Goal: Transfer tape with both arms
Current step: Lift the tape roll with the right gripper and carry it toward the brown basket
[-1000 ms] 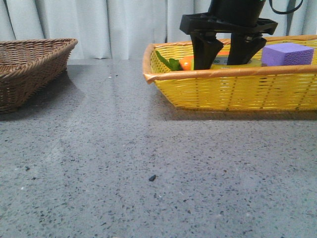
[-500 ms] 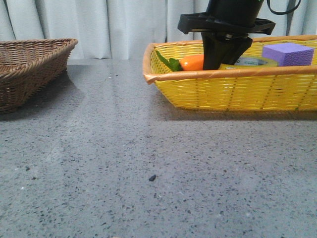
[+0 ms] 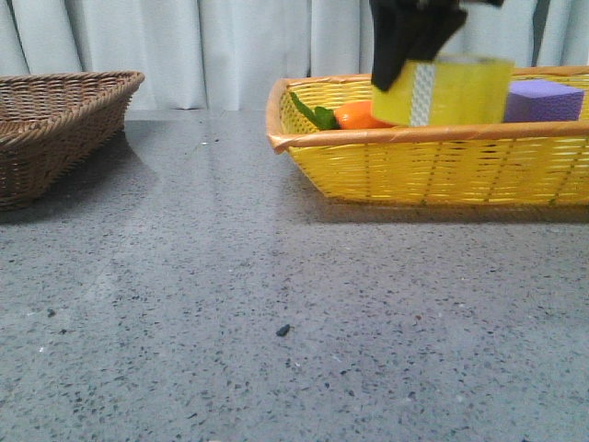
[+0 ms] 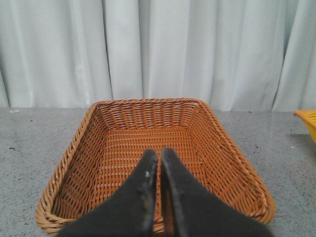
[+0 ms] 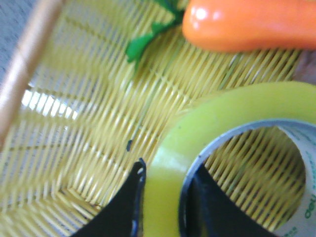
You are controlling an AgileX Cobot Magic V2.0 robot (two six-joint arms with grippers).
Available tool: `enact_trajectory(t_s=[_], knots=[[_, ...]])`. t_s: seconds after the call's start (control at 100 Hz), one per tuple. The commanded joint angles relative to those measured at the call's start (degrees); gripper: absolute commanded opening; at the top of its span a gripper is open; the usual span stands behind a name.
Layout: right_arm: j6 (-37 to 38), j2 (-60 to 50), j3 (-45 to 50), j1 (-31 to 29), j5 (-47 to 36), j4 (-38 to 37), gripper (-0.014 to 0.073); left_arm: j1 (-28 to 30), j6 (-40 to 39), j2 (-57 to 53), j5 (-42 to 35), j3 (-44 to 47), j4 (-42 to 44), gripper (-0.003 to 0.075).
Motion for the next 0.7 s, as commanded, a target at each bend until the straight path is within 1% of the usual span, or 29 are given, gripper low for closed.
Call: enact_trajectory(t_s=[0.0, 0.13, 0.25, 0.56, 0.69], knots=[[-0.54, -3.46, -6.03, 1.27, 1.66, -0.03, -0.004, -0.32, -0.26, 0.7, -4.04, -2.07, -0.57, -0.0021], [-0.65, -3.46, -11.08, 4.29, 4.01, 0.18, -0.004, -0.32, -0.26, 0.7, -4.04, -2.07, -0.57, -0.0021], [-0.65, -3.46, -13.39, 8.34, 4.66, 0.58, -0.004, -0.32, -0.26, 0.7, -4.04, -2.07, -0.57, -0.002], [-1.12, -2.33, -13.5, 23.39, 2.51, 0.58, -0.004, -0.32, -0.26, 0.7, -4.04, -2.07, -0.57, -0.0021], [-1.12, -0.93, -13.5, 27.4, 1.68, -0.15, -0.004, -0.32, -0.26, 0.7, -4.04, -2.07, -0.57, -0.0021]])
